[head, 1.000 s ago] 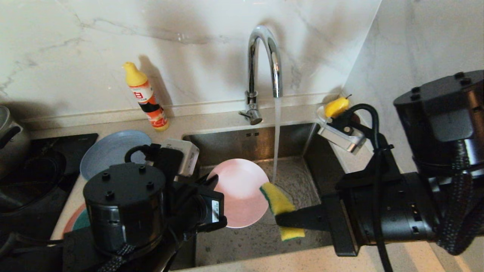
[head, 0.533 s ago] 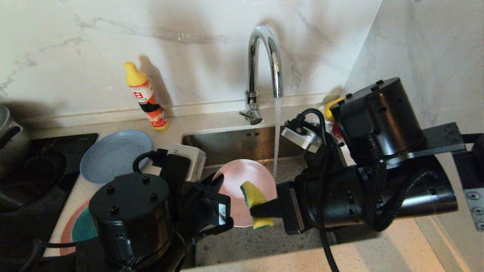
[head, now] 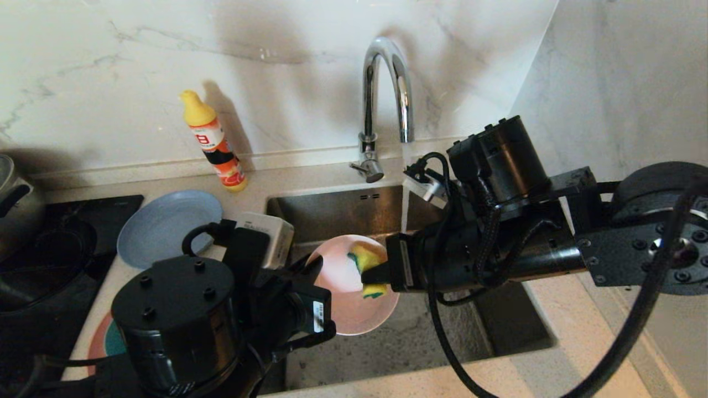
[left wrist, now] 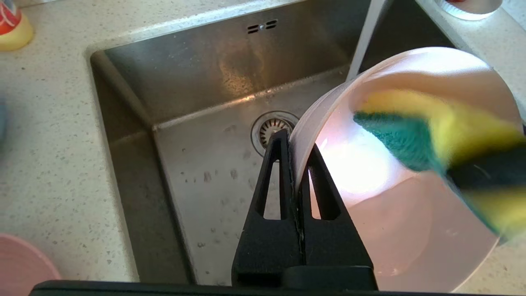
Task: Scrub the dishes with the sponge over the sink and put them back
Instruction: Wipe the bowl
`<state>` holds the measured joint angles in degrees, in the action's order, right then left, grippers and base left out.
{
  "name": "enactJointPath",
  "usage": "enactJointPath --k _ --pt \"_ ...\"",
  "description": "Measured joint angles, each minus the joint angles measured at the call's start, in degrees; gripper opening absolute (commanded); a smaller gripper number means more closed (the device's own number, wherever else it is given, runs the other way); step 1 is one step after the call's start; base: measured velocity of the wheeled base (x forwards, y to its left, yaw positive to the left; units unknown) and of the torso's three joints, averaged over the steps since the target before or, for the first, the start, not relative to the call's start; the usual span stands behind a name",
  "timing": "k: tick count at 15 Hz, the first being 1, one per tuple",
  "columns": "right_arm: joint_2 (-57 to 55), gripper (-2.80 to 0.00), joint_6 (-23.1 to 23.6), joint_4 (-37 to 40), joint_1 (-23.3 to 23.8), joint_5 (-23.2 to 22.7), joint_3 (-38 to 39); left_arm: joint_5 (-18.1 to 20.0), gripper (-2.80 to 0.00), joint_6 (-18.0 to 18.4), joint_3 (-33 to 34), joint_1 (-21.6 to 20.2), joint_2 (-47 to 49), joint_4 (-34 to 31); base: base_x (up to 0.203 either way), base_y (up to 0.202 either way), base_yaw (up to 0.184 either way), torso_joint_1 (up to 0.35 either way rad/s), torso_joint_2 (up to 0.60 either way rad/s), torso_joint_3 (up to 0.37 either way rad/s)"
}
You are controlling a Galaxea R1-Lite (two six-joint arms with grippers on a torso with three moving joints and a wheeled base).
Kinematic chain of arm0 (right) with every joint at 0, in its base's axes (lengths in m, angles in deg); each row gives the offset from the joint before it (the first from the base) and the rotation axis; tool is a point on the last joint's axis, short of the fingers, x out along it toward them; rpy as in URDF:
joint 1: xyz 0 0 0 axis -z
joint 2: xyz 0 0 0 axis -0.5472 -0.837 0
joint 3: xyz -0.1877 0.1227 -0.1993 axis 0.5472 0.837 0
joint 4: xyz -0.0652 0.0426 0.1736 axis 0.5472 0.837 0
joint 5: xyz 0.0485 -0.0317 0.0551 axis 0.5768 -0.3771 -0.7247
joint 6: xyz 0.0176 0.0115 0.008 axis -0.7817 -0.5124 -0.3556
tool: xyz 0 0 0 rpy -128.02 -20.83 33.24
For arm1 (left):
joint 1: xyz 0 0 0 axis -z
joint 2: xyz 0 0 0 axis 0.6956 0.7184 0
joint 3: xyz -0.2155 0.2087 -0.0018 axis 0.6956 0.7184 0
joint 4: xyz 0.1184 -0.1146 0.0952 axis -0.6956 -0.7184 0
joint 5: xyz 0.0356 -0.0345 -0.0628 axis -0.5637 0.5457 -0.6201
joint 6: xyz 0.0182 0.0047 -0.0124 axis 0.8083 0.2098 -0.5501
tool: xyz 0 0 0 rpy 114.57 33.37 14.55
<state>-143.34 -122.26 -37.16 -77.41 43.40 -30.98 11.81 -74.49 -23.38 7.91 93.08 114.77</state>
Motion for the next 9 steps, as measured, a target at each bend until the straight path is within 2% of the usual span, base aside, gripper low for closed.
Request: enactJointPath --k 5,9 --pt "-1.78 -2.8 -0.16 0.21 1.02 -0.16 -2.0 -0.1 -2.8 0.0 0.63 1.63 -0.59 0.0 0.0 0.0 0.0 0.0 0.0 0.0" --pt "-1.19 -2.8 -0.28 0.21 -1.1 0.03 -2.54 -0.01 -2.8 -0.04 0.74 1.81 -0.63 0.11 0.0 0.0 0.0 0.0 0.0 0.0"
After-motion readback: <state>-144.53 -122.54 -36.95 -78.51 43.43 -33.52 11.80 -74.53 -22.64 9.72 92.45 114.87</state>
